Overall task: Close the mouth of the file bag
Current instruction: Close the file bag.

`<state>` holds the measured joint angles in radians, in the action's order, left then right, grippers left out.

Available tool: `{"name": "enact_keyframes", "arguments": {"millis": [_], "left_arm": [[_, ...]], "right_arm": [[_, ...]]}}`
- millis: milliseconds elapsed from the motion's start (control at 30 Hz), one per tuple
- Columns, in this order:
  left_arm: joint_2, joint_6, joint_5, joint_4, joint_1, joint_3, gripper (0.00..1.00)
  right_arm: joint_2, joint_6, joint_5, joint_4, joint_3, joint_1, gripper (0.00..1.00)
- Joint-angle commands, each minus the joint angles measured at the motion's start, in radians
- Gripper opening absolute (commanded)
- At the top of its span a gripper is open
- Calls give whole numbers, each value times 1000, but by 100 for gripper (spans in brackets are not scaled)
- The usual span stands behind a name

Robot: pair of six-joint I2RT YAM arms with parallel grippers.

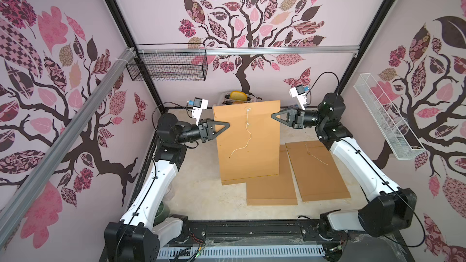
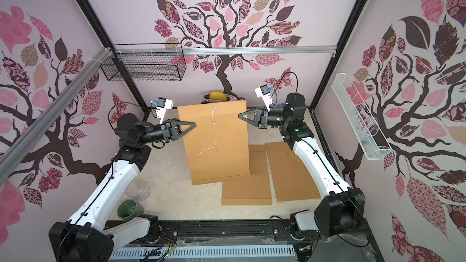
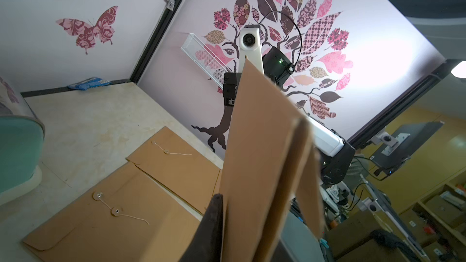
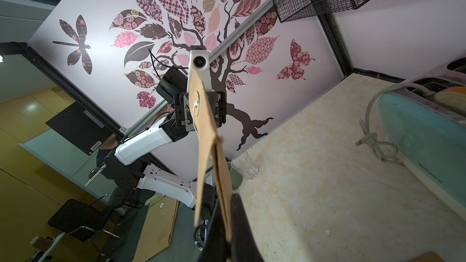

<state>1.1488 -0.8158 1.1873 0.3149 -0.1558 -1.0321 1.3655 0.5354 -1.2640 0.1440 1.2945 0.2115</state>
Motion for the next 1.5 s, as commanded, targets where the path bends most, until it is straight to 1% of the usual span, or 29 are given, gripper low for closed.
{"name": "enact_keyframes", "arguments": {"millis": [0, 100, 233, 333, 367, 433, 500, 567, 633, 667, 733, 767, 867, 900, 933, 1000, 1067, 1133, 1233, 1300, 1400, 1467], "left_arm": [[1, 41, 35, -23, 2, -16, 31], [24, 43, 44, -28, -9, -42, 31], [38, 45, 57, -27, -19, -63, 29], [28, 50, 64, -27, -27, -59, 17], [23, 50, 68, -27, -28, -58, 16], [11, 49, 66, -28, -28, -49, 16], [-3, 51, 56, -28, -30, -37, 18], [-4, 50, 56, -30, -30, -35, 14], [0, 46, 65, -30, -31, -35, 13], [0, 46, 62, -29, -31, -33, 13], [-1, 45, 52, -30, -34, -32, 18], [0, 43, 54, -29, -34, -32, 17], [3, 35, 61, -30, -47, -34, 10], [2, 30, 61, -30, -50, -33, 2], [2, 15, 62, -23, -51, -31, 0], [3, -45, 60, 14, -49, -29, 0], [10, -129, 60, 87, -50, -24, 0], [12, -233, 60, 192, -51, -20, 0], [16, -351, 61, 290, -54, -28, 0], [15, -346, 64, 269, -55, -39, 0], [20, -311, 59, 213, -54, -52, 0], [26, -337, 50, 256, -55, -47, 0]], "right_arm": [[1, 22, -22, 29, 46, -3, 0], [0, 20, -21, 29, 45, 2, 0], [3, 42, -27, 58, 45, 11, 0], [4, 48, -27, 65, 46, 11, 0], [6, 49, -29, 63, 50, 10, 0], [11, 50, -19, 66, 53, 8, 0], [18, 67, -14, 79, 54, 8, 0], [27, 81, -24, 91, 55, 8, 0], [23, 78, -21, 92, 49, 9, 0], [23, 79, -21, 92, 49, 10, 0], [24, 84, -25, 91, 49, 14, 0], [24, 84, -25, 93, 47, 15, 0], [22, 84, -11, 99, 40, 15, 0], [24, 86, -14, 101, 40, 15, 0], [27, 80, -12, 96, 38, 14, 0], [31, 43, 3, 51, 40, 14, 0], [42, 23, 14, 21, 43, 8, 0], [52, 35, 18, 40, 37, 4, 0], [76, 42, 16, 48, 45, 2, 0], [97, 75, 3, 77, 55, 0, 0], [123, 156, -18, 177, 52, -4, 0], [124, 140, -11, 164, 50, -7, 0]]}}
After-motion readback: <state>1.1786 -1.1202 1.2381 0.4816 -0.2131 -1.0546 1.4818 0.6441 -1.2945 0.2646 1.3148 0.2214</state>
